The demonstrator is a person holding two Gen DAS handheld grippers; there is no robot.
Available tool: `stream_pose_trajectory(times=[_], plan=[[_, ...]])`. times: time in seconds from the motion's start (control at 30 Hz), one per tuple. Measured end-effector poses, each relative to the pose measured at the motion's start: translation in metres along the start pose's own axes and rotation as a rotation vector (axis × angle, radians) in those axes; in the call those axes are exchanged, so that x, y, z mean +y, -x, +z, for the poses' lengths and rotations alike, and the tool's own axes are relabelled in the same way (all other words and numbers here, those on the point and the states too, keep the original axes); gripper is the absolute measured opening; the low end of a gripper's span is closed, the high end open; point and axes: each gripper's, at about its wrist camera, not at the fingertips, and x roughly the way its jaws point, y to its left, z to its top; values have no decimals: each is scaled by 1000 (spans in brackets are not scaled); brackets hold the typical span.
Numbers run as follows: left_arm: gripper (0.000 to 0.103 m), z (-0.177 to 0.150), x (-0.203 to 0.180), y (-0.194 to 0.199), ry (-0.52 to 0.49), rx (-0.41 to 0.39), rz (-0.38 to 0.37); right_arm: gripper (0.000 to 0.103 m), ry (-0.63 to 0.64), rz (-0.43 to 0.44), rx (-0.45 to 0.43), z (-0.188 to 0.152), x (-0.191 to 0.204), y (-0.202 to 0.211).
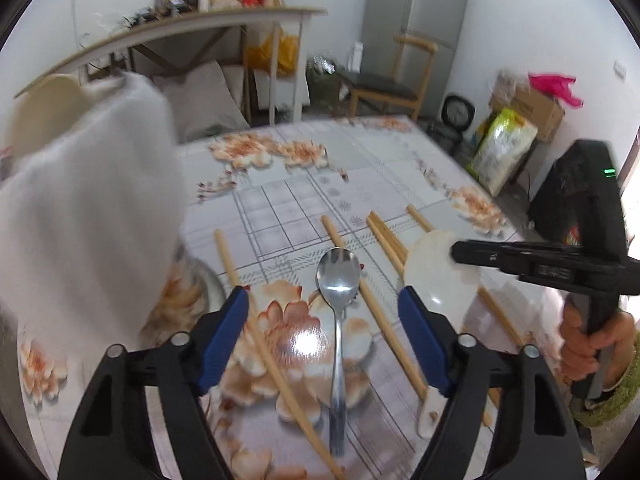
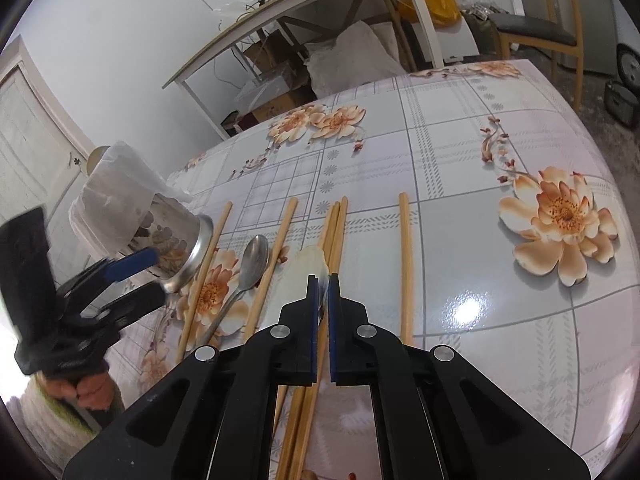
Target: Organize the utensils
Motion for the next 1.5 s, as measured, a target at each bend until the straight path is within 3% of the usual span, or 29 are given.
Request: stream_pose_trajectory(times=[0.07, 0.23, 0.5, 0.9, 1.13, 1.5], plan=[[59, 11, -1, -21, -22, 54, 14, 3, 2, -1, -1, 1, -2, -2], [50, 22, -7, -52, -112, 121, 27, 3, 0, 1, 5, 0, -6, -5], [49, 28, -10, -82, -187, 177, -3, 4, -6, 4, 16, -3, -12, -9], [39, 31, -9, -91, -166, 182, -58, 4, 10, 0, 15, -2, -8, -10], [23, 30, -16, -89, -174, 187, -67, 4, 7, 1, 16, -2, -8, -11], [7, 32, -15, -80, -138, 174, -46, 4, -5, -1, 12, -2, -12, -11]])
